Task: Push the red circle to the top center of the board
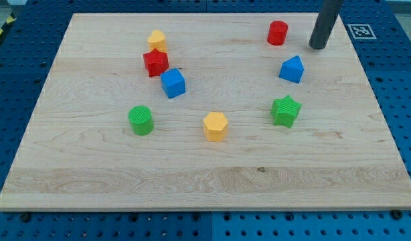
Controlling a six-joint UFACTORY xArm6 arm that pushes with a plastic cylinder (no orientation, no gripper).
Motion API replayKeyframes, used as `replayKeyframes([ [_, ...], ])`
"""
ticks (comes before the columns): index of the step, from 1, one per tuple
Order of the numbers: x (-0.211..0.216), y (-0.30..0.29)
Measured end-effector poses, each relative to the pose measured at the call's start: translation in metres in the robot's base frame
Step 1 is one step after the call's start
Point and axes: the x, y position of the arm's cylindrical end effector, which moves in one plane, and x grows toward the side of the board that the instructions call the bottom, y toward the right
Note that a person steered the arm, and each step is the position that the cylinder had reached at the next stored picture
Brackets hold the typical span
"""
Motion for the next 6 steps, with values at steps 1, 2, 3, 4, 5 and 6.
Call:
replayKeyframes([
  [1, -0.022, -0.005],
  [2, -0.031, -0.024],
  [3, -0.029, -0.042],
  [4, -0.029, -0.076],
  [5, -0.029, -0.106],
  [6, -0.029, -0.136],
])
